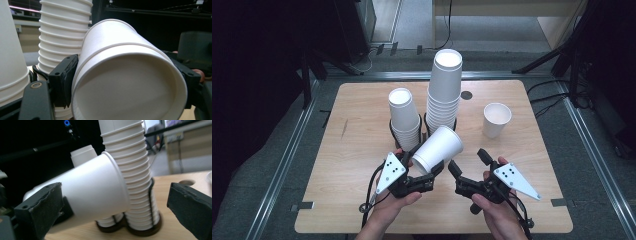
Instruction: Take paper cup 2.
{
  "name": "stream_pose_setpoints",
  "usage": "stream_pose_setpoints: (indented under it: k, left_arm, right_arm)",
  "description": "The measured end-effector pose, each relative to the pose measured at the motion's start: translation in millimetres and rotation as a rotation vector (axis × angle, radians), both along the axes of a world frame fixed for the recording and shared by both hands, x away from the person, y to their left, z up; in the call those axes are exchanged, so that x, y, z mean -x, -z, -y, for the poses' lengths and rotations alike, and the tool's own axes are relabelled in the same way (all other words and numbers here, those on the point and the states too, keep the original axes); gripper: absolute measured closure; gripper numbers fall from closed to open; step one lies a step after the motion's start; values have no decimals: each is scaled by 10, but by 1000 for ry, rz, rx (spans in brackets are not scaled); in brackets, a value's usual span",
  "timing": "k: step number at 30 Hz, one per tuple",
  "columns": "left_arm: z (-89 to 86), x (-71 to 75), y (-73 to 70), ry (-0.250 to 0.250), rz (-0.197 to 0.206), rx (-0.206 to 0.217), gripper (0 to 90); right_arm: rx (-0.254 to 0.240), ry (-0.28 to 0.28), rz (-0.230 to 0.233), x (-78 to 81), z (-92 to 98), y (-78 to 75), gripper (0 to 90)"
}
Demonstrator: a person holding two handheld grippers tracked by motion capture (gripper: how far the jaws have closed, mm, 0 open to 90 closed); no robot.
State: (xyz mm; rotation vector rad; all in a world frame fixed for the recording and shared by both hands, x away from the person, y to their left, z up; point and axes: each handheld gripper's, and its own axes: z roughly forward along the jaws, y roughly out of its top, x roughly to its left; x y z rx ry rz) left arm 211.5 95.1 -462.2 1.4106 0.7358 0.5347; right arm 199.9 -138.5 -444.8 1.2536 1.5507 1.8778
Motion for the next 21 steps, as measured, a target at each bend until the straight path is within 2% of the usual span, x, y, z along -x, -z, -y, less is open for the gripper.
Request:
stream_pose_setpoints:
  k: [4,6,11,15,17,21]
  left_arm:
    - [39,10,28,-10,32,-5,214]
    - [61,19,38,-9,38,0,214]
    - [102,33,50,-4,23,-1,214]
    - [140,51,67,5,33,6,214]
    - [166,59,76,4,37,1,214]
    - [207,76,94,8,37,-4,214]
  right_arm:
    - [-158,-28,-63,-6,13,1,3]
    - [-218,-36,-97,-11,18,11,3]
    - [-308,-66,-189,-35,-2,64,1]
    - [-404,-77,-276,-57,-4,103,0]
    - [-421,-70,-295,-64,1,117,0]
    - [-487,-60,-339,-91,29,156,0]
